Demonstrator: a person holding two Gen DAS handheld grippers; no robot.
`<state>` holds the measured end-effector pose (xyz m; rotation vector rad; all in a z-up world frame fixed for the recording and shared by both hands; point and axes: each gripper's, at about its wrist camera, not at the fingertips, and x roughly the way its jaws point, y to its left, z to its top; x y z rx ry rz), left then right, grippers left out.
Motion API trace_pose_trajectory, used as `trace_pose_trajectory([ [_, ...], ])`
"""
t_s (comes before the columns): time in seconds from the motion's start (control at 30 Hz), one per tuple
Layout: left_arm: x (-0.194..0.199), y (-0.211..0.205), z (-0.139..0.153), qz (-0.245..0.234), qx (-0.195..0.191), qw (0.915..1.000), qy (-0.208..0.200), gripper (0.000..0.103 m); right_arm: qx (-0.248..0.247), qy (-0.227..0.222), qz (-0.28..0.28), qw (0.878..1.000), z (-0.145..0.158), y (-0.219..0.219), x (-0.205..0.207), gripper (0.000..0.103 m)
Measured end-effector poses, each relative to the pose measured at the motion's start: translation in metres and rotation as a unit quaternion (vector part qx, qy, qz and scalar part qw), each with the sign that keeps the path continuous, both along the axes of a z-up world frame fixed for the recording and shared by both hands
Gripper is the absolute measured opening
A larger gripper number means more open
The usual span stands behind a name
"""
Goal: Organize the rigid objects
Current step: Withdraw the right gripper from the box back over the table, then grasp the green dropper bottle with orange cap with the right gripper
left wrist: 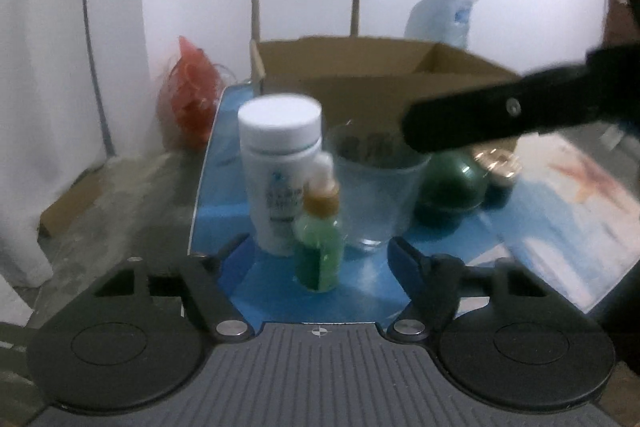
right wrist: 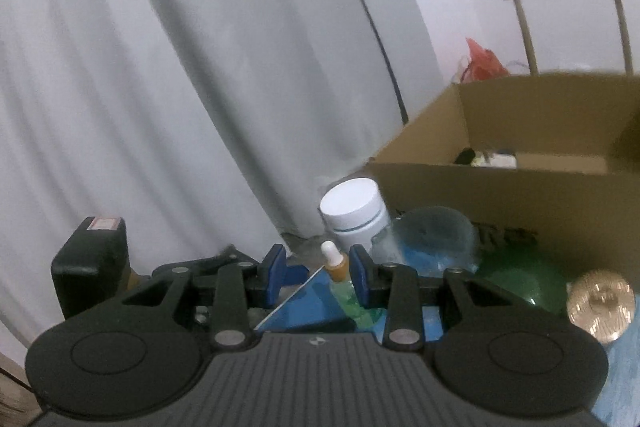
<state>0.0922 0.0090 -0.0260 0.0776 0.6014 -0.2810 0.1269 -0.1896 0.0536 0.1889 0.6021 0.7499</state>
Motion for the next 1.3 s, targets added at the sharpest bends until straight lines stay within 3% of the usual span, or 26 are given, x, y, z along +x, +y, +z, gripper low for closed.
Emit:
trace_pose_trajectory([
  [0.23, 0.019, -0.002, -0.018, -0.004, 0.007, 0.9999, 0.009, 0.062, -0.079, -0.025, -0.004, 0.997, -0.007, 0.039, 0.003, 0.037],
  [0.47, 0.016, -0.006, -0.031, -0.012, 0.018, 0.9997, 0.014, 0.051, -0.099, -0.027, -0.006, 0.995, -0.014, 0.048, 0.017, 0.035],
  [0.73, 0.014, -0.005, -0.034, -0.013, 0.018, 0.9997, 0.014, 0.031, -0.113, -0.027, -0.006, 0.993, -0.018, 0.058, 0.024, 0.023],
  [0.87, 0.010, -0.004, -0.034, -0.013, 0.023, 0.9996, 0.008, 0.031, -0.120, -0.029, -0.008, 0.992, -0.019, 0.059, 0.023, 0.015],
  [1.07, -0.004, -0.004, -0.026, -0.017, 0.029, 0.9994, -0.005, 0.031, -0.118, -0.031, -0.006, 0.992, -0.012, 0.056, 0.014, 0.015],
  [1.3, -0.031, -0.009, 0.015, -0.014, 0.064, 0.9962, -0.057, 0.031, -0.080, -0.059, 0.015, 0.995, 0.023, 0.044, -0.008, 0.015],
])
